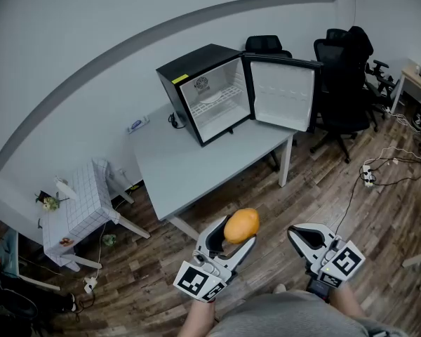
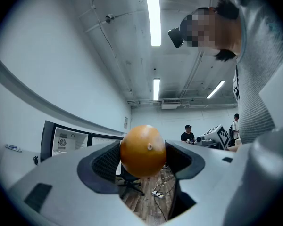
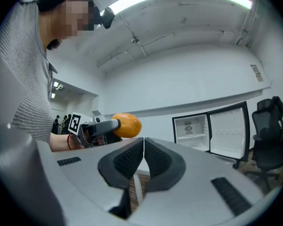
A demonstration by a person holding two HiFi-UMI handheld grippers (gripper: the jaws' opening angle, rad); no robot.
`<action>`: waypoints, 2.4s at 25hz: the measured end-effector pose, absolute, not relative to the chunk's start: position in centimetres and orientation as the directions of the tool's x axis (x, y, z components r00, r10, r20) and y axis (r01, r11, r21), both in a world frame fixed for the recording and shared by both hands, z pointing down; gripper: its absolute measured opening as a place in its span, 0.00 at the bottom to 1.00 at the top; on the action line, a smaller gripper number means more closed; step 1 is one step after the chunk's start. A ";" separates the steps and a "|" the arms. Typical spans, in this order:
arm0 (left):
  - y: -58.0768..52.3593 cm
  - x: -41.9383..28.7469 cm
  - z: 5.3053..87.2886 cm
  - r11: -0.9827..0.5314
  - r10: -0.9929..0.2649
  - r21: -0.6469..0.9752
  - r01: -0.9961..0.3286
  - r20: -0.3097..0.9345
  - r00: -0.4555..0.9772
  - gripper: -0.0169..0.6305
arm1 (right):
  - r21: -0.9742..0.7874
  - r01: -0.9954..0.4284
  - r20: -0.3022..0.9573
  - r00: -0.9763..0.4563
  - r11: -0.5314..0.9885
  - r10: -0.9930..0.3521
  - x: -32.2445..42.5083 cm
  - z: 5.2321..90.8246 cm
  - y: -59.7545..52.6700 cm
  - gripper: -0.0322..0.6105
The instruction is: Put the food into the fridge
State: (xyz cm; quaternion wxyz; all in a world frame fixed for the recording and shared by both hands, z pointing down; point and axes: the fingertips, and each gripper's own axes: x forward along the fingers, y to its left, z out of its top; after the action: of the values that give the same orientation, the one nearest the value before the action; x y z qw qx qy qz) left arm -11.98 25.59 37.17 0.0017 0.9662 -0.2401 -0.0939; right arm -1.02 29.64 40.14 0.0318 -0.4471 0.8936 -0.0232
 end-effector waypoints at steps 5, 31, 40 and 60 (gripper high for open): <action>25.4 -11.5 37.3 -0.885 -0.463 0.050 -0.462 -0.180 0.868 0.50 | -0.057 -0.793 -0.025 -0.606 0.607 -0.795 -1.1 40.5 29.5 0.07; 26.6 -4.6 38.0 -0.873 -0.485 0.031 -0.486 -0.160 0.860 0.50 | -0.076 -0.786 -0.040 -0.612 0.613 -0.790 6.6 41.6 29.9 0.07; 23.8 -4.8 38.4 -0.857 -0.513 0.034 -0.514 -0.156 0.844 0.50 | -0.086 -0.774 -0.033 -0.628 0.628 -0.778 6.8 42.1 27.6 0.07; 5.0 -4.8 37.3 -0.854 -0.516 0.028 -0.520 -0.177 0.838 0.50 | -0.085 -0.790 -0.019 -0.608 0.607 -0.794 7.5 41.6 10.1 0.07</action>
State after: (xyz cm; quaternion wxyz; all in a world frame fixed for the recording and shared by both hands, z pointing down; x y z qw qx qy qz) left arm -4.81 4.97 37.31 -0.0104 0.9586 -0.2702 -0.0894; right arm 7.51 10.09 41.58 0.0273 -0.4420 0.8960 -0.0339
